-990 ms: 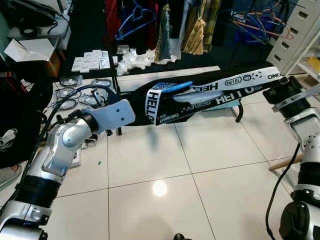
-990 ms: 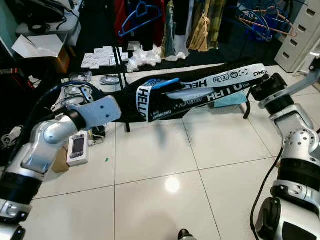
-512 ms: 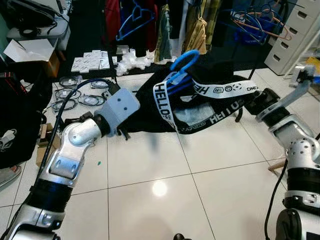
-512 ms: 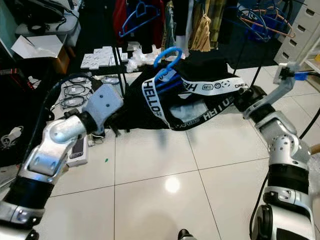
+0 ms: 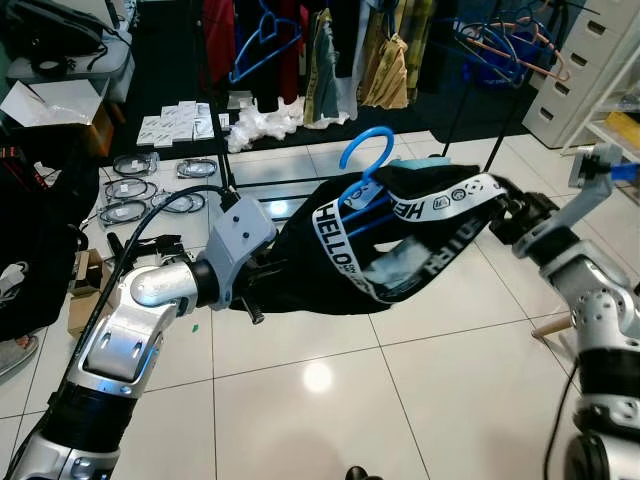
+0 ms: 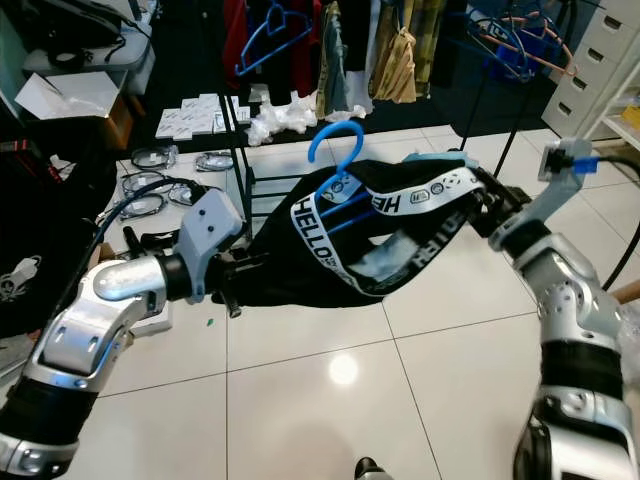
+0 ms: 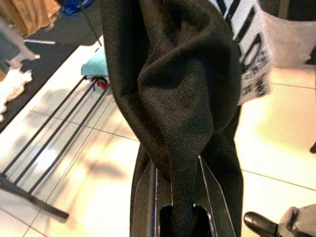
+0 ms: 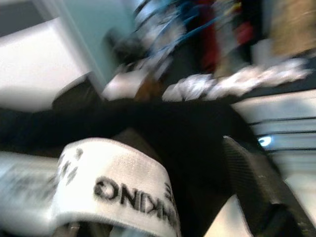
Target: Hang hanger
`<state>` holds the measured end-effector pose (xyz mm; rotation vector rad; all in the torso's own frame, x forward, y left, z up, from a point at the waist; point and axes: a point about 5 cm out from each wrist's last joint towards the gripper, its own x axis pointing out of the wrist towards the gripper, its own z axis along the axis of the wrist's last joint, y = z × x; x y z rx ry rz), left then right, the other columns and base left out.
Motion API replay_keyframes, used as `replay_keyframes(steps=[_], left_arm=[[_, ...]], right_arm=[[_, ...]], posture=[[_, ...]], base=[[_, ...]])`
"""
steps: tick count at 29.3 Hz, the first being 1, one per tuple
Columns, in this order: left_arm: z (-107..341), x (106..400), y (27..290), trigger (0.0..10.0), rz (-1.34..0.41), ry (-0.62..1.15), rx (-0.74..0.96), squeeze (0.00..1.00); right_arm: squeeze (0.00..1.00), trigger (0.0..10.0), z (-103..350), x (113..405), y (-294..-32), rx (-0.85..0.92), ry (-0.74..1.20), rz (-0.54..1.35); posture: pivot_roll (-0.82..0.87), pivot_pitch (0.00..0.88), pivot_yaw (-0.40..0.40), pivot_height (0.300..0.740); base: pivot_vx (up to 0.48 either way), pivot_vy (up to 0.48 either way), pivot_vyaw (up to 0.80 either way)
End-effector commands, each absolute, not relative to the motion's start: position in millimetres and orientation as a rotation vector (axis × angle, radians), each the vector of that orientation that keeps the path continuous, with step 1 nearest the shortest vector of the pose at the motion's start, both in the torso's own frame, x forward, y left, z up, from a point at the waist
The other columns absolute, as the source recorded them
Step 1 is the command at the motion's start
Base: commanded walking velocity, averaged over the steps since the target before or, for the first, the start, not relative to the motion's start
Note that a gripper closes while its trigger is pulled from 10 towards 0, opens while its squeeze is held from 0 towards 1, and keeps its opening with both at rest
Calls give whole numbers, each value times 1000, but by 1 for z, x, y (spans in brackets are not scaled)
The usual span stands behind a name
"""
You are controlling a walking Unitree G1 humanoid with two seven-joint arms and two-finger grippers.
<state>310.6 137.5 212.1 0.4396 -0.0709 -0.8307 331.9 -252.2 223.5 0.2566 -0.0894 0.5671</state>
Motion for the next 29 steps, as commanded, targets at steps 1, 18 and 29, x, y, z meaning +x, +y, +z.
replay_keyframes(steps=[1, 18, 29], left_arm=[[213, 311, 140, 10000, -819, -57, 431, 0], [220, 316, 158, 10000, -791, -12, 506, 0], [228, 293, 157, 10000, -1058, -85, 639, 0]], right_arm=[[1000, 10000, 221, 322, -243, 186, -40, 681], [953, 10000, 245, 271, -245, 100, -49, 1043], [0, 10000, 271, 261, -267, 42, -97, 1037]], posture=[[-20, 134, -10, 740], [-32, 124, -6, 740], [-28, 131, -11, 740]], base=[[0, 0, 0], [0, 0, 0], [0, 0, 0]])
